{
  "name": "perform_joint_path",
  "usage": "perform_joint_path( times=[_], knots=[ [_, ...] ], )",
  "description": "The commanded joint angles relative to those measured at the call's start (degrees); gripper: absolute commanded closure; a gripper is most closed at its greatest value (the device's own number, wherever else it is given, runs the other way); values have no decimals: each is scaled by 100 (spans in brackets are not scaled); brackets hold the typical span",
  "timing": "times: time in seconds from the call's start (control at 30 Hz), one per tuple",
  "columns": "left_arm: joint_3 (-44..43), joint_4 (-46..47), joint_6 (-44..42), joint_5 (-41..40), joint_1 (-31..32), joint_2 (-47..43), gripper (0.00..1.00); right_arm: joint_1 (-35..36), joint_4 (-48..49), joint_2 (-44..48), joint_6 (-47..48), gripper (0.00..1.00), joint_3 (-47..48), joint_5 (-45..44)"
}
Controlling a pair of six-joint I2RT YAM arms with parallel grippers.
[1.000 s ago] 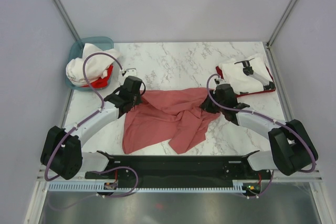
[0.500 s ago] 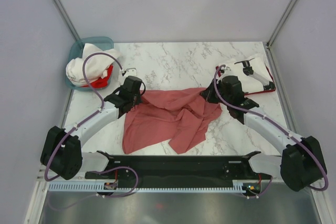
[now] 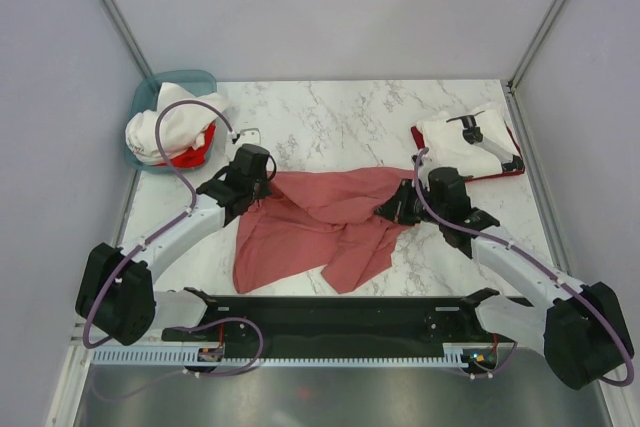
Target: Fold and stack the t-shirts
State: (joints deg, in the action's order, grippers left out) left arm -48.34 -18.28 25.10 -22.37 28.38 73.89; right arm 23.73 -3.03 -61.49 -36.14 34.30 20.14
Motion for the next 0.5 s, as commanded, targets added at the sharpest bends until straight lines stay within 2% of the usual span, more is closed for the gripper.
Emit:
perform_joint_path(
  times=[0.0, 0.07, 0.1, 0.13, 0.23, 0.47],
  knots=[
    [0, 220, 144, -31, 18, -111, 98, 36, 171, 313, -332, 100, -468, 658],
    [8, 220, 135, -31, 10, -129, 98, 36, 153, 541, -394, 91, -669, 684],
    [0, 220, 135, -31, 18, -120, 98, 36, 110, 594, -385, 79, -705, 641],
    [8, 220, 135, -31, 18, -129, 98, 36, 57, 630, -359, 59, -741, 605],
    [17, 211, 135, -22, 10, -138, 98, 36, 57, 578, -245, 47, -820, 430],
    [26, 220, 135, -22, 18, -120, 98, 36, 259, 68, -227, 41, -671, 175]
  ],
)
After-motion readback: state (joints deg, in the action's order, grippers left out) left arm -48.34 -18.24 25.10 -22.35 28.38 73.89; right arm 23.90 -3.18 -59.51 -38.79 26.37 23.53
